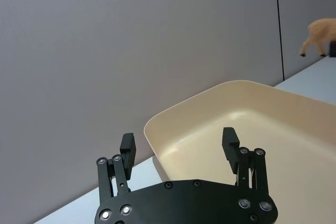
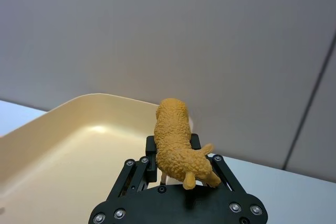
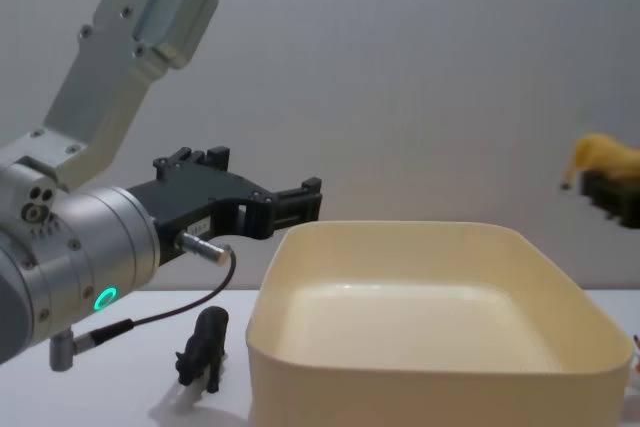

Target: Pick up the toy alternately with two hands and place it into the central storage box.

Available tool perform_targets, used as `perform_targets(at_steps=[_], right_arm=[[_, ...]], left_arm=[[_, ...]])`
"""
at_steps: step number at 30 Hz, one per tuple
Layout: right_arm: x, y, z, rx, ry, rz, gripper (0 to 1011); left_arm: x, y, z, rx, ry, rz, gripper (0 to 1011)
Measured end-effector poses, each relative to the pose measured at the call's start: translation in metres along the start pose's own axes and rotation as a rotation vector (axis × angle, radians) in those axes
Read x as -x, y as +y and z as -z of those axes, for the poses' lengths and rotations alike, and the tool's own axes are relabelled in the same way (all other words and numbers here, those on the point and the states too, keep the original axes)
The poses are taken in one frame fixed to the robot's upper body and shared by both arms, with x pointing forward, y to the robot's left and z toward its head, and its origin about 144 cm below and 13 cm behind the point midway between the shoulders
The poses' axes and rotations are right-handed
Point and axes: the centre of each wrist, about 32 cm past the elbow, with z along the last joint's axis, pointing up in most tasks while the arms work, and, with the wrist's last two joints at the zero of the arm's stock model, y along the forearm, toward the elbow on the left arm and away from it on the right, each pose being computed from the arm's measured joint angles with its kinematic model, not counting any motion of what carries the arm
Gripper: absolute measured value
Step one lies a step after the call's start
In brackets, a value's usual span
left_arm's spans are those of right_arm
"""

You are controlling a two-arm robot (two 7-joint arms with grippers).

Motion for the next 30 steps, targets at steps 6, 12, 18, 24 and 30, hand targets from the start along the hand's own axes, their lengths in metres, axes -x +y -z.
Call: perform_targets(at_steps=[6,12,18,24,30], right_arm=[[0.014,0.029,-0.001,0.027,0.01,-0.089,337],[0.028,0.058,-0.002,0.053,0.016,-0.166,535],[0.035,0.071,-0.003,0.065,0.016,-0.204,712],[0.032,0.068,-0.004,0.061,0.014,-0.197,883],[0.021,0.051,-0.006,0.048,0.021,-0.148,1001]], left_arm=[[0.0,0.0,0.0,0.0,0.0,0.0,1001],[0.0,0.0,0.0,0.0,0.0,0.0,1001],[0.0,0.0,0.0,0.0,0.0,0.0,1001],[0.0,0.0,0.0,0.0,0.0,0.0,1001],[0.0,0.0,0.0,0.0,0.0,0.0,1001]])
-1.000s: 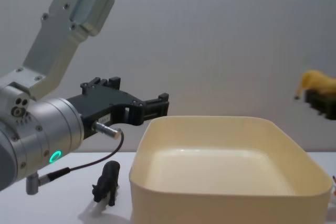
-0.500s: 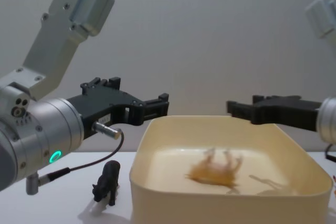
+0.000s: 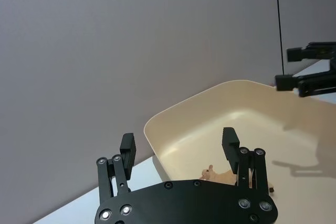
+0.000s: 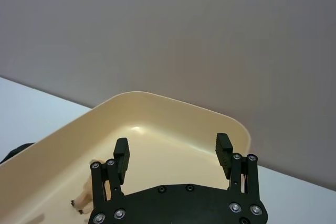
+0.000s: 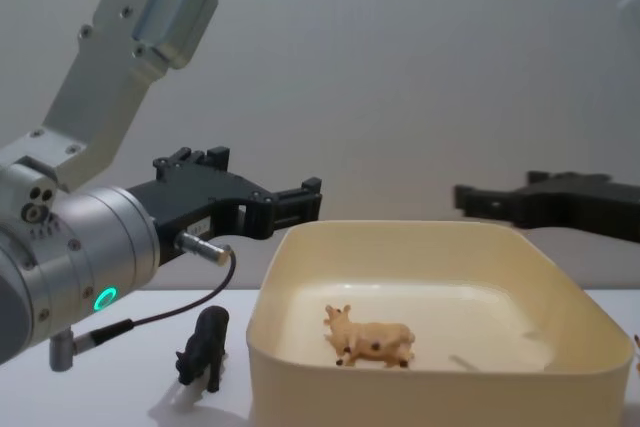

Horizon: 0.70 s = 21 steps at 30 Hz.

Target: Pick up the toy alternately with two hands and place it into the central storage box.

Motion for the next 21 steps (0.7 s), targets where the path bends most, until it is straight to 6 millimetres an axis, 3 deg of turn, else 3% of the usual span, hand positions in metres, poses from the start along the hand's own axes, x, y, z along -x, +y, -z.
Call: perform_targets(at_steps=[8,21], right_arm=[[-0.016,-0.044,0.001,-0.02,0.022,0.104,1001],[-0.026,-0.112,0.005,0.0,0.06,0.228,1001]], left_arm=[[0.0,0.0,0.0,0.0,0.0,0.0,1001],[0.0,0.0,0.0,0.0,0.0,0.0,1001]])
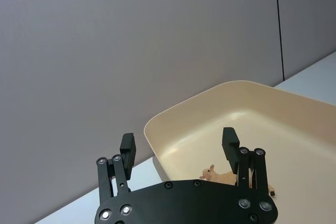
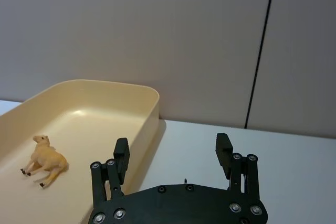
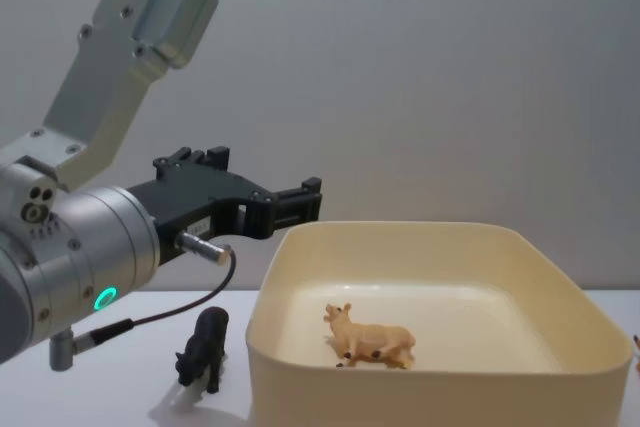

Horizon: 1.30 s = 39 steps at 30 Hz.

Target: Pick up the toy alternately with two hands and place it into the central storage box.

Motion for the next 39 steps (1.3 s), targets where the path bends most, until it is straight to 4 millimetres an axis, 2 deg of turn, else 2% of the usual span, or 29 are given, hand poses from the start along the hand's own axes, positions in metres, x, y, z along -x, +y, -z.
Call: perform_targets(at_steps=[8,17,26,39], right_arm=[[-0.007,-0.033,0.007,0.052,0.014,0.036,1001],[-0.008,-0.049,0.013,0.104,0.029,0.046,1001],[-0.007,-0.051,0.019,0.135,0.033,0.04,1001],[0.0,-0.034,0.028,0.17,0.035,0.019,1001]], left_arm=[[0.0,0.0,0.0,0.0,0.0,0.0,1001],[0.0,0.0,0.0,0.0,0.0,0.0,1001],[0.0,0.0,0.0,0.0,0.0,0.0,1001],[0.0,0.0,0.0,0.0,0.0,0.0,1001]])
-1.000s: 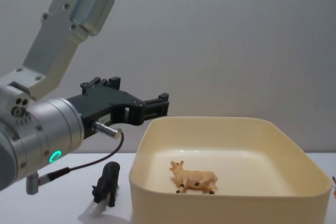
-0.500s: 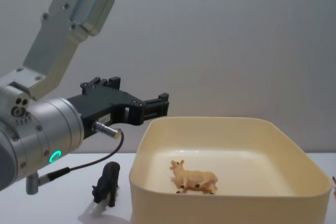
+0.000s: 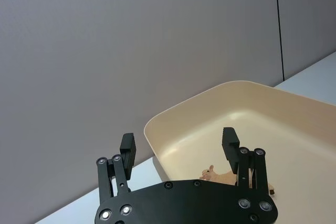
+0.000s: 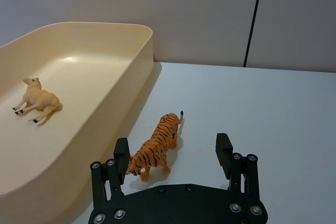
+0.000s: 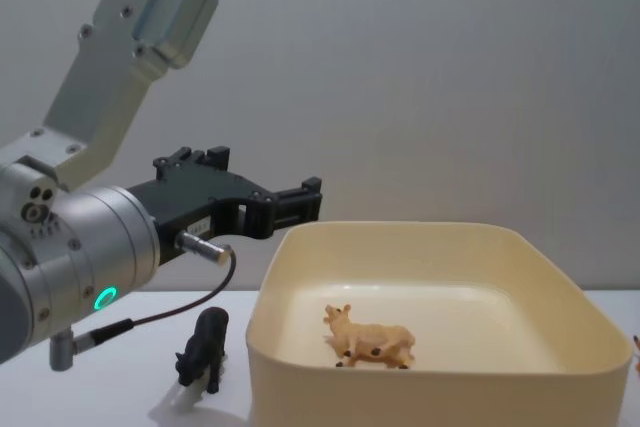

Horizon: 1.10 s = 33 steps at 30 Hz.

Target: Pick up the toy alternately with two hands and place it into the central storage box.

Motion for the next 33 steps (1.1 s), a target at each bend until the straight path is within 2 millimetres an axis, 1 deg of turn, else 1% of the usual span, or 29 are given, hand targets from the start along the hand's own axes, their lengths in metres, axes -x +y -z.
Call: perform_targets(at_steps=[9,23,33], right_arm=[[0.007,0.015,0.004,0.025,0.016,-0.003,1001],[0.023,0.043,0.011,0.063,0.049,-0.003,1001],[0.029,0.052,0.015,0.084,0.056,0.014,1001]], left_arm=[[0.0,0.0,0.0,0.0,0.0,0.0,1001],[0.0,0.0,0.0,0.0,0.0,0.0,1001],[0.0,0.0,0.0,0.0,0.0,0.0,1001]])
